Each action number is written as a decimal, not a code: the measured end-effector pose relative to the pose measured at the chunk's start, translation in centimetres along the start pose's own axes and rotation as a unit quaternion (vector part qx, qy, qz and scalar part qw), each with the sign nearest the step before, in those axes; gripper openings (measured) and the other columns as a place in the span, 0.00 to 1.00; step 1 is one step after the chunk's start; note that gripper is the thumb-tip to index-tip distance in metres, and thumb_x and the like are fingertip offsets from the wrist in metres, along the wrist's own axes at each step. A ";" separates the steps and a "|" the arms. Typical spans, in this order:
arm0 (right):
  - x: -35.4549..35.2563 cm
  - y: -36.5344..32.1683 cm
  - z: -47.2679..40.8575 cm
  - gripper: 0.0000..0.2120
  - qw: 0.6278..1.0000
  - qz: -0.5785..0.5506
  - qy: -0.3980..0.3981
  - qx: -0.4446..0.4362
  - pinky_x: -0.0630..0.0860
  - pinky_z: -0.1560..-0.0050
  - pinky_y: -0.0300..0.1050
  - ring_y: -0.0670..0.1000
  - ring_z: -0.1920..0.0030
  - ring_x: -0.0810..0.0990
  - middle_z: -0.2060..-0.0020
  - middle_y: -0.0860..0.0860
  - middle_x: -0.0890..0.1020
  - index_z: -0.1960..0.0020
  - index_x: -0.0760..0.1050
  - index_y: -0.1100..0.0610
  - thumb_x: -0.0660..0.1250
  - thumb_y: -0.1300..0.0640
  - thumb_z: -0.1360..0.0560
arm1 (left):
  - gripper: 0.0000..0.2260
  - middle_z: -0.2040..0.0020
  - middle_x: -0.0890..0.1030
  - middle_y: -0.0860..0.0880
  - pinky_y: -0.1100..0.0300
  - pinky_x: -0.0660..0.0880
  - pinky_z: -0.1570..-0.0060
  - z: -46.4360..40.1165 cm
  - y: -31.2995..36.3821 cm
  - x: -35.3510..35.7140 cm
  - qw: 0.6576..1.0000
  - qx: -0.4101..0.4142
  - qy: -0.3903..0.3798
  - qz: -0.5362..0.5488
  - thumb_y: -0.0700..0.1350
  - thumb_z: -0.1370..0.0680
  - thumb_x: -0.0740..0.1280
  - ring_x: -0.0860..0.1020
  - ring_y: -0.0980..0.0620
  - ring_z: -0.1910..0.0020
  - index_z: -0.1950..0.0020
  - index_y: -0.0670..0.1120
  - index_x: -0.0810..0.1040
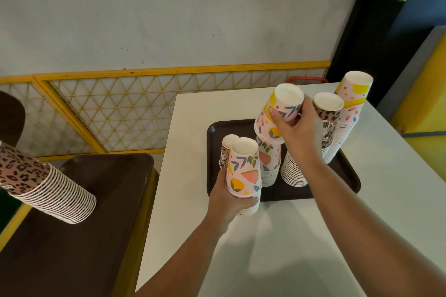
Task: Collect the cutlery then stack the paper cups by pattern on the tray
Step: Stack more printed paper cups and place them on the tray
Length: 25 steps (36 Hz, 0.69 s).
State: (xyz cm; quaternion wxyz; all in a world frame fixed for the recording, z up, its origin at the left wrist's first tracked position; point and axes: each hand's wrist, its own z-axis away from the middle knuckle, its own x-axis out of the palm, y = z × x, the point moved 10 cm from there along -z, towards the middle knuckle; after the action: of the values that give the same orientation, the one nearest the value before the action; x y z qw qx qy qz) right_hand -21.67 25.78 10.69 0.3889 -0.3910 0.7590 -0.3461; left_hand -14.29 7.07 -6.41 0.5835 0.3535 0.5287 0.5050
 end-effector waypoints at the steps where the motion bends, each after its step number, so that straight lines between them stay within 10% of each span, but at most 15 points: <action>1: 0.4 0.6 0.3 0.25 1.000 0.006 -0.012 0.007 0.67 0.54 0.21 0.41 0.49 0.75 0.46 0.48 0.79 0.37 0.70 0.57 0.72 0.51 0.30 | 0.31 0.49 0.79 0.57 0.69 0.74 0.54 0.0 0.0 0.0 1.000 0.001 0.001 0.001 0.38 0.40 0.81 0.77 0.58 0.48 0.45 0.56 0.70; 8: 0.7 0.6 2.1 0.31 1.000 0.019 -0.019 -0.011 0.65 0.38 0.32 0.42 0.36 0.69 0.36 0.47 0.74 0.31 0.65 0.54 0.70 0.46 0.30 | 0.33 0.47 0.78 0.57 0.69 0.73 0.52 0.0 0.5 0.0 1.000 0.011 -0.002 -0.009 0.40 0.39 0.81 0.76 0.57 0.47 0.42 0.55 0.67; 15: 3.7 -0.9 5.8 0.32 0.986 -0.031 -0.161 -0.021 0.68 0.42 0.27 0.39 0.40 0.73 0.39 0.46 0.75 0.33 0.67 0.52 0.73 0.47 0.33 | 0.37 0.47 0.80 0.56 0.59 0.77 0.46 0.0 0.7 0.1 1.000 0.013 0.011 0.009 0.47 0.45 0.80 0.78 0.56 0.46 0.39 0.54 0.71; 19: 5.9 0.1 7.9 0.33 0.970 0.005 -0.241 0.012 0.71 0.47 0.32 0.41 0.45 0.74 0.45 0.44 0.76 0.35 0.67 0.51 0.75 0.45 0.35 | 0.36 0.48 0.77 0.61 0.72 0.72 0.52 0.1 1.7 0.3 0.999 0.031 0.010 -0.027 0.47 0.42 0.82 0.76 0.59 0.49 0.38 0.52 0.68; 25: 5.9 0.9 8.3 0.26 0.969 0.015 -0.245 0.032 0.69 0.54 0.25 0.39 0.51 0.75 0.51 0.40 0.77 0.40 0.70 0.51 0.74 0.48 0.34 | 0.37 0.41 0.78 0.52 0.57 0.75 0.41 0.4 1.6 0.4 0.999 0.028 0.012 -0.033 0.43 0.39 0.81 0.77 0.53 0.43 0.33 0.48 0.68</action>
State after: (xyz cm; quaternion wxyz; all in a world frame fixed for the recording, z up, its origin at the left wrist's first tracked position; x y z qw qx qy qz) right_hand -17.17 19.27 4.25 0.5802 -0.4400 0.6347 -0.2586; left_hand -14.23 7.89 -4.91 0.5832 0.3459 0.5608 0.4751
